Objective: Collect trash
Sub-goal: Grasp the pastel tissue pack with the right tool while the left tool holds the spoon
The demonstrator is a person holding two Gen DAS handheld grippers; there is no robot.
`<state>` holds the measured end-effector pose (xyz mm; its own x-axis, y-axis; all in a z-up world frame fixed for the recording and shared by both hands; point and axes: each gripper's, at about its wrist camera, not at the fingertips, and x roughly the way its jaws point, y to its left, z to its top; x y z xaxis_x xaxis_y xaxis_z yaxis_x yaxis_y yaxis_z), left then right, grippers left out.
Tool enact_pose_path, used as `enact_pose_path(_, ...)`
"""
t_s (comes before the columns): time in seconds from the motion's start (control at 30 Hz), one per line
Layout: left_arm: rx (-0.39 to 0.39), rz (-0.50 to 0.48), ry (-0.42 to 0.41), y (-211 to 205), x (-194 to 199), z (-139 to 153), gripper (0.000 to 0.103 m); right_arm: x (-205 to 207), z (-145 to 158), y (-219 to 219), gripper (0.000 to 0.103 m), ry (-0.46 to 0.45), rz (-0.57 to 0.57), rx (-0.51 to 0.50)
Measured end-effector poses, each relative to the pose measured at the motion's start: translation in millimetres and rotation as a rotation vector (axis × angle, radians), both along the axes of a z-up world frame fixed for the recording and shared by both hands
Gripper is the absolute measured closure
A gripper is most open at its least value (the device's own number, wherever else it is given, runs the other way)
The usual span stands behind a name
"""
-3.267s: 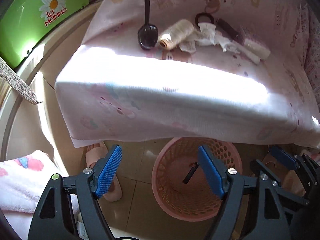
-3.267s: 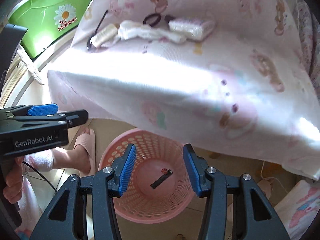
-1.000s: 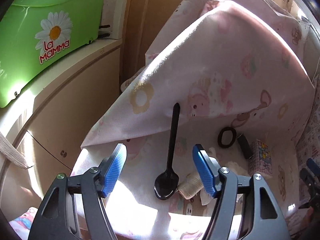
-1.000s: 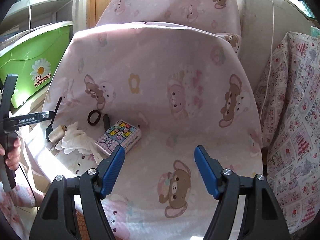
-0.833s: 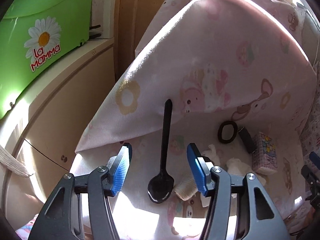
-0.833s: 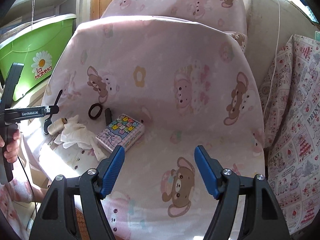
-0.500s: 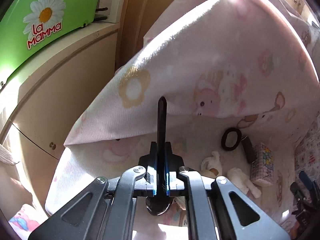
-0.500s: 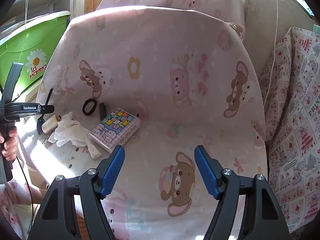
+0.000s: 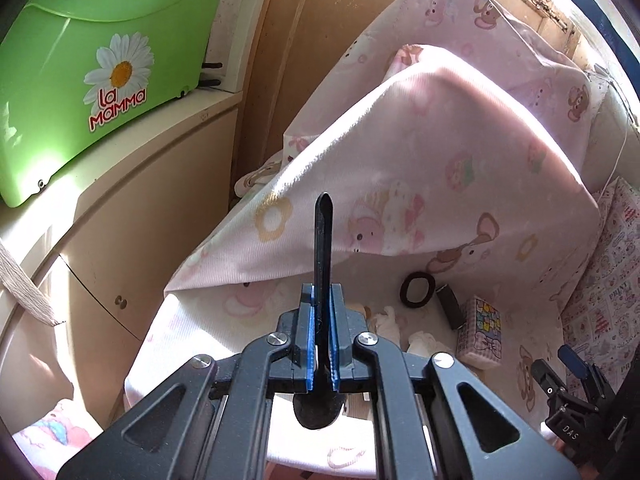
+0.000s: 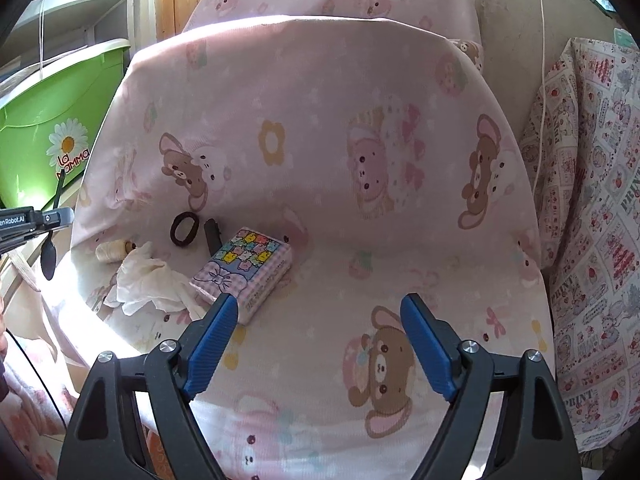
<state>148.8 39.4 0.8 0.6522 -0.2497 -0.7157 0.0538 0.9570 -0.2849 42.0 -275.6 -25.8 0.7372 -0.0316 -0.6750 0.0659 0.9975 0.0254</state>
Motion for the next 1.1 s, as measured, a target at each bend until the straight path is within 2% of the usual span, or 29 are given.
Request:
enact_pose_path(0.13,0.081,0.012,-0.017,-6.8,-0.2,-3.0,0.098,13.1,-1.8,19.8,0.018,-0.006,0.022,0.019)
enact_pose_path(0.3,0.197,0.023,-0.117,-20.7,-7.4,7.4,0.098,34.1,-5.2,44.7,0.018,-0.009,0.032,0.056)
enact_pose_path(0.43,0.186,0.003,-0.126,-25.5,-10.3,10.4,0.098,51.9,-15.8,57.5,0.018,0.028,0.048,0.051)
enact_pose_path(0.53,0.173,-0.015,-0.119,-25.8,-10.5,10.9,0.098,61.3,-24.1,56.4,0.018,0.046,-0.011,0.087)
enact_pose_path(0.67,0.272,0.01,-0.167,-28.7,-13.5,13.9,0.098,68.1,-33.0,57.2,0.018,0.07,-0.029,0.064)
enact_pose_path(0.9,0.291,-0.012,-0.162,-32.2,-13.5,10.3,0.098,74.4,-43.6,68.6,0.018,0.112,-0.044,0.024)
enact_pose_path(1.03,0.279,-0.021,-0.144,-33.6,-14.6,7.7,0.098,73.3,-43.3,70.4,0.018,0.089,-0.053,0.004)
enact_pose_path(1.1,0.255,-0.038,-0.115,-33.1,-13.9,5.8,0.098,71.4,-41.7,68.2,0.026,0.091,-0.052,0.008)
